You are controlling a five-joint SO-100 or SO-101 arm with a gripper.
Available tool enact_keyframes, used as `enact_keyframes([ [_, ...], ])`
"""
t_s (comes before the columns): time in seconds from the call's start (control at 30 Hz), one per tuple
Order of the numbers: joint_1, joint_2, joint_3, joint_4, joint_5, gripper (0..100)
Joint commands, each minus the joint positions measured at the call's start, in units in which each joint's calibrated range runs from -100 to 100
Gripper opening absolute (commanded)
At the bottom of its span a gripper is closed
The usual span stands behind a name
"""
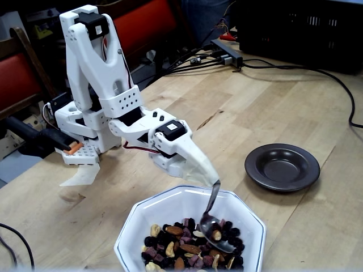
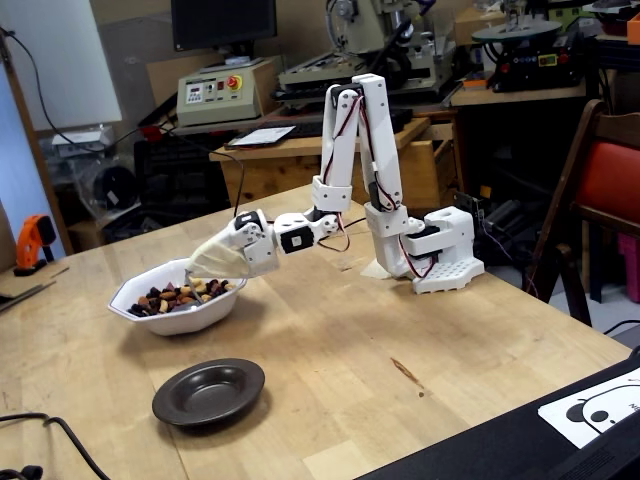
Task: Use spoon to transfer food from the white bowl to brown plate
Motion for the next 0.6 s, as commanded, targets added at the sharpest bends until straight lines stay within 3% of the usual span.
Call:
enact_keyframes([
  [0.0,-0.1,-1.61,-7.27,-0.58,-0.29,2],
  [0.57,-0.1,-1.61,-10.99,-0.5,-0.34,2],
])
